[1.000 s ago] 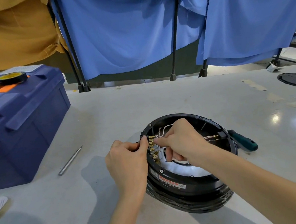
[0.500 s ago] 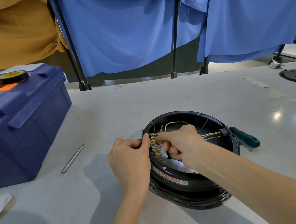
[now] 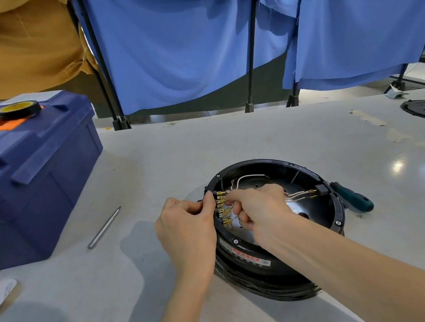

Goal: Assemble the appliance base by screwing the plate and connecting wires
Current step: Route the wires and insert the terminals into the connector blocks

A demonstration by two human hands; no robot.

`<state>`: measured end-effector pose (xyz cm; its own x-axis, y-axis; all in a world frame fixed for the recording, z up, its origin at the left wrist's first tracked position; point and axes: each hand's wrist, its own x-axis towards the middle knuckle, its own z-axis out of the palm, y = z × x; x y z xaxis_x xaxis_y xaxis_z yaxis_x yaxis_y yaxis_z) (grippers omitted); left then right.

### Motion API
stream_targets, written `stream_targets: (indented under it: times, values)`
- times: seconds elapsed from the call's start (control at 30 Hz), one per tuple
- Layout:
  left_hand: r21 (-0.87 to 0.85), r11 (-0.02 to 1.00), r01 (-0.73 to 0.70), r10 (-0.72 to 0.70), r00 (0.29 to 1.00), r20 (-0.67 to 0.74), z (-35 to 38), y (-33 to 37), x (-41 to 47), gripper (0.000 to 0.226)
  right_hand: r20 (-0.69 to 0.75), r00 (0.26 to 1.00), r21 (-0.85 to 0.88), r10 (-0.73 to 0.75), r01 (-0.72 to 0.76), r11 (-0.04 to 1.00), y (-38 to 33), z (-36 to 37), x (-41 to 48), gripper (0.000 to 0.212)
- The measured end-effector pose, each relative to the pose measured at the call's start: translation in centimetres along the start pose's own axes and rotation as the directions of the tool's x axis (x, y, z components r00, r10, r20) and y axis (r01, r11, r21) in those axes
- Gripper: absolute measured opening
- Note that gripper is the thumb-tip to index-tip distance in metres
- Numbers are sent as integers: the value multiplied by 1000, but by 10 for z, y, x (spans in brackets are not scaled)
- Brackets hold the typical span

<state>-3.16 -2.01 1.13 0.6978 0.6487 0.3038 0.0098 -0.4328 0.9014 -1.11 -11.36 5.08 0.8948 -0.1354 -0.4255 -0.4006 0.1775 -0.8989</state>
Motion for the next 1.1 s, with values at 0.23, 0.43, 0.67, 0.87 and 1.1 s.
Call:
stream_targets:
  times: [0.23, 0.43, 0.67, 0.87, 1.1]
  values:
    - [14, 999, -36, 36, 999, -13, 0, 1, -1, 24, 13, 999, 29, 33, -33, 999, -1, 2, -1, 6]
    - [2, 999, -38, 38, 999, -8, 2, 2, -2, 28, 50, 995, 33, 82, -83, 996, -3, 0, 3, 14]
    - [9, 999, -43, 43, 999, -12, 3, 3, -2, 31, 46, 991, 18, 129, -130, 991, -4, 4, 9, 14]
    - [11, 999, -50, 51, 999, -18, 3, 2, -2, 31, 68, 988, 5, 139, -139, 990, -4, 4, 12, 6]
    - [36, 997, -62, 62, 998, 12, -1, 1, 2, 27, 308, 938, -193, 157, -100, 976, -9, -22, 6, 13]
